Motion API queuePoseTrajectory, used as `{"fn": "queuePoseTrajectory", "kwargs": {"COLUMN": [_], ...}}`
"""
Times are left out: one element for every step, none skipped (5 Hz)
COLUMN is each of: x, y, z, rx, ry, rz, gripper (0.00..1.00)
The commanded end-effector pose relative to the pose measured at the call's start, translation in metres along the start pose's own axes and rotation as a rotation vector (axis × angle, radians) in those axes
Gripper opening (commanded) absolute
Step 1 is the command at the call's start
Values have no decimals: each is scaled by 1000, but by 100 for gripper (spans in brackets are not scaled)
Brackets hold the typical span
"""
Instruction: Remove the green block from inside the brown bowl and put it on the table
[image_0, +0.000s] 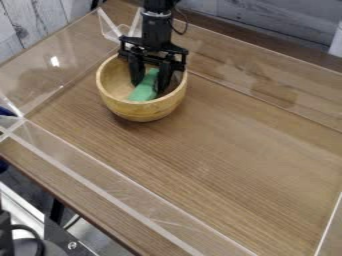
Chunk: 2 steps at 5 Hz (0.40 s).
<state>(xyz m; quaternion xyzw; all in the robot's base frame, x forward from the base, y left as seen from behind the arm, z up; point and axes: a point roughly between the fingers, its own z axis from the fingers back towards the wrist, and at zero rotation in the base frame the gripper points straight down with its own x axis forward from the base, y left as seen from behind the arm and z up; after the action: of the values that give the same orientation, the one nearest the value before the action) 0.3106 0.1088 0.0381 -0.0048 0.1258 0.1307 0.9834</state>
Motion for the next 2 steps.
{"fn": "queuePoseTrajectory", "kwargs": {"x": [-2,-2], "y": [7,12], "z": [25,28], "rx": [-39,-23], "ry": [-75,-89], "rz": [-20,-30], "gripper": [0,0]}}
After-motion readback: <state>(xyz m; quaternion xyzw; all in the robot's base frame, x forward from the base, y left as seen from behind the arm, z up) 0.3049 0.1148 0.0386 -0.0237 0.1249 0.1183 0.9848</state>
